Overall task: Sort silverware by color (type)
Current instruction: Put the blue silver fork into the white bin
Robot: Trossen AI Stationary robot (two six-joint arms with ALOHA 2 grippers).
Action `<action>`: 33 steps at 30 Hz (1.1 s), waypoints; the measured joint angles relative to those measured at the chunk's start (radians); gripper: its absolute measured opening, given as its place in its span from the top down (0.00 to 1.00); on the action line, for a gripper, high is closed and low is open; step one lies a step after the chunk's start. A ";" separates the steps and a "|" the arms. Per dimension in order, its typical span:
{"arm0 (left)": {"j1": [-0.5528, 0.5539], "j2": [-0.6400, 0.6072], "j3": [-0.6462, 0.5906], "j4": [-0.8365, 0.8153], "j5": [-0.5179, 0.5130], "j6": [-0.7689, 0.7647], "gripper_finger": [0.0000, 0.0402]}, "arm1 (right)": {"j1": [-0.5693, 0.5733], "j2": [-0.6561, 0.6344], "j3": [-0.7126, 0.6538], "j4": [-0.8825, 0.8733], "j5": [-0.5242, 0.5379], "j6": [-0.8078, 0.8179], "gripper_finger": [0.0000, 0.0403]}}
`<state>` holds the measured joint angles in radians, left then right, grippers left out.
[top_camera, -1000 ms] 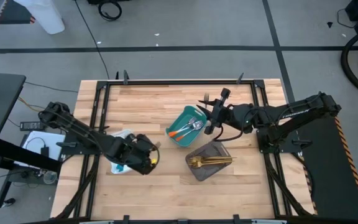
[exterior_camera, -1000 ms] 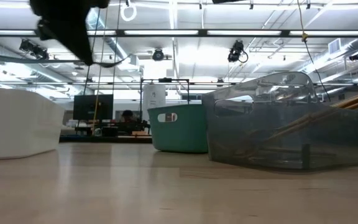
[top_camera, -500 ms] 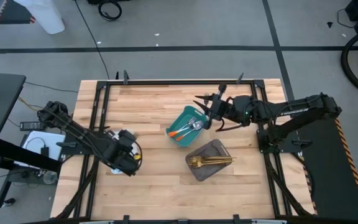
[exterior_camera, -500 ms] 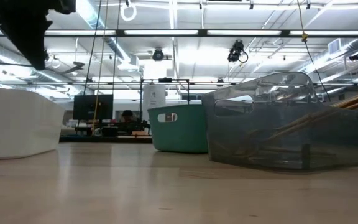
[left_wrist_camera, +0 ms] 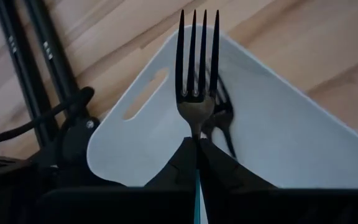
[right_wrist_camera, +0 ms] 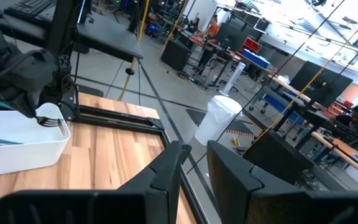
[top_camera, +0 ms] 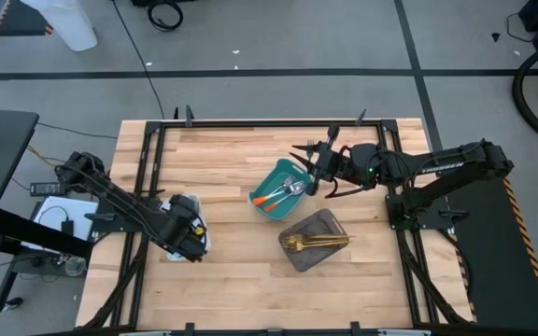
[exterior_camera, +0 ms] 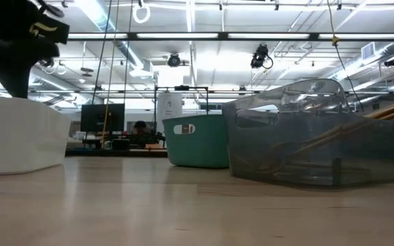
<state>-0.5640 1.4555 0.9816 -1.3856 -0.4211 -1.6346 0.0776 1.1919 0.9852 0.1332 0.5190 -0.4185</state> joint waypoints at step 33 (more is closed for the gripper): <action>0.097 0.002 -0.215 0.357 -0.026 0.030 0.79 | 0.026 0.000 0.000 -0.015 0.001 -0.003 0.78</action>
<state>-0.4673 1.4570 0.7663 -1.0282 -0.4466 -1.6044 0.1036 1.1919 0.9852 0.1184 0.5198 -0.4214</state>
